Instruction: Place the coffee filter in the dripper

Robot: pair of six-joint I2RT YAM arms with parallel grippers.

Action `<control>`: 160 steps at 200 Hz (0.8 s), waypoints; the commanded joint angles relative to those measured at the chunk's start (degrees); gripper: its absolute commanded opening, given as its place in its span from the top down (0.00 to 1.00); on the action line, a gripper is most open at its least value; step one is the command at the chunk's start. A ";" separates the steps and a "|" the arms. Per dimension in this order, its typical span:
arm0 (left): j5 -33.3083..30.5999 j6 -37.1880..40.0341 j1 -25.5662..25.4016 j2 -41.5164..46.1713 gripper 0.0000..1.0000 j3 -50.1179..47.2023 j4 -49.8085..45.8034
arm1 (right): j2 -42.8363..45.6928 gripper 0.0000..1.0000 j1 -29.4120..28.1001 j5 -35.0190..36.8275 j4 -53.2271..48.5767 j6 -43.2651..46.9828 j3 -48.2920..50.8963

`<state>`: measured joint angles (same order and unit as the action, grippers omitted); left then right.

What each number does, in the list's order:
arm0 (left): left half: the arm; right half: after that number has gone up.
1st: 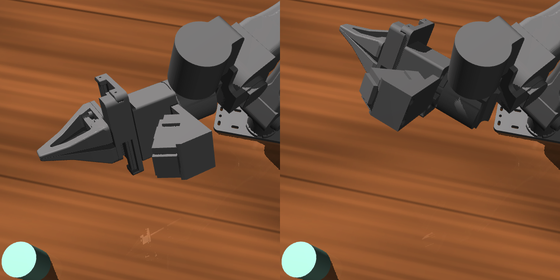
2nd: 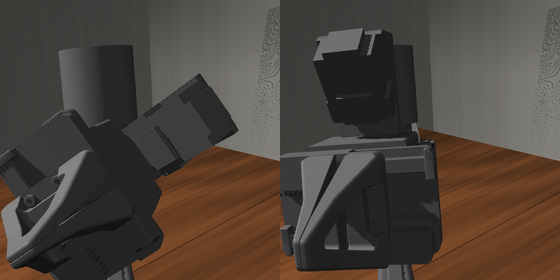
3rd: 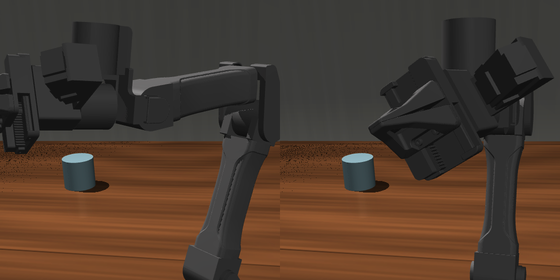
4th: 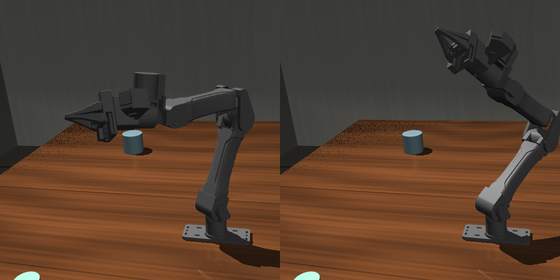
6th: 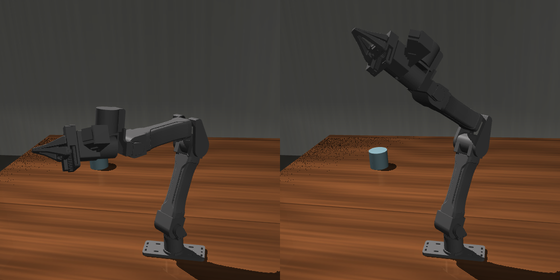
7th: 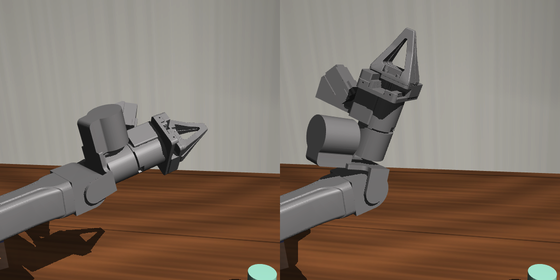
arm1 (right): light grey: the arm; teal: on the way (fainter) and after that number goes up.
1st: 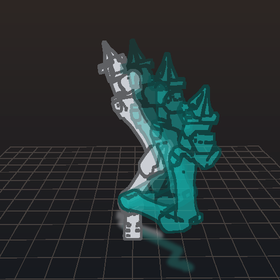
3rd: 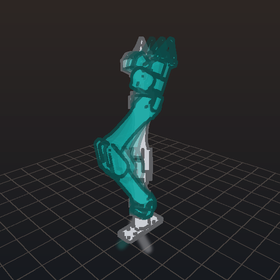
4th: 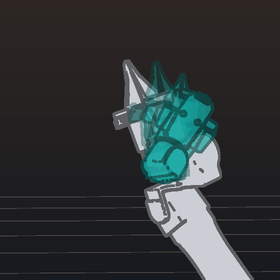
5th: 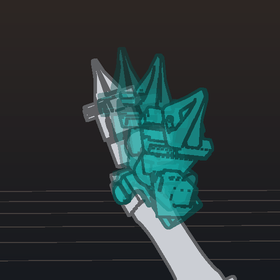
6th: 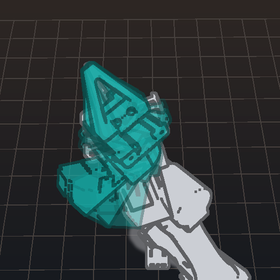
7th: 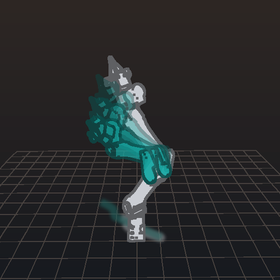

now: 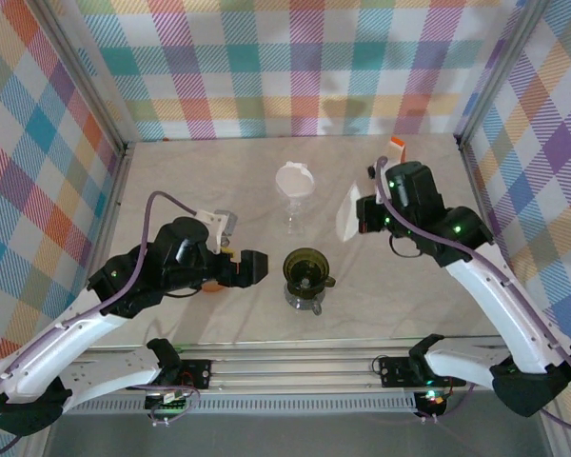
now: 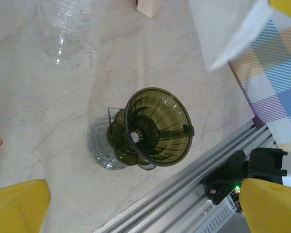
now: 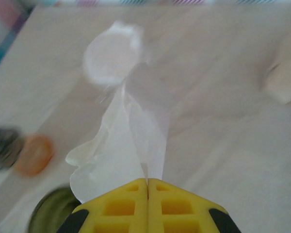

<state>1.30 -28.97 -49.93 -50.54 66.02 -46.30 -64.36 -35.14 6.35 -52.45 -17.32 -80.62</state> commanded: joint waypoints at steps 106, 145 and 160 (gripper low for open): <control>1.13 -0.37 0.47 0.88 0.00 -3.09 1.92 | -14.38 1.00 -13.20 -11.91 -31.43 -6.40 -18.68; 1.52 0.13 0.49 -0.06 0.00 -3.18 2.23 | -17.91 1.00 -13.26 -9.99 -29.61 -6.76 -20.46; 1.60 0.31 0.53 -0.20 0.00 -3.26 2.27 | -19.49 1.00 -13.25 -7.15 -30.01 -6.94 -21.68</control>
<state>2.13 -29.12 -49.93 -50.59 63.24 -45.84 -82.52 -48.10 -3.92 -81.30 -23.14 -99.13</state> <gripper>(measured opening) 0.999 0.061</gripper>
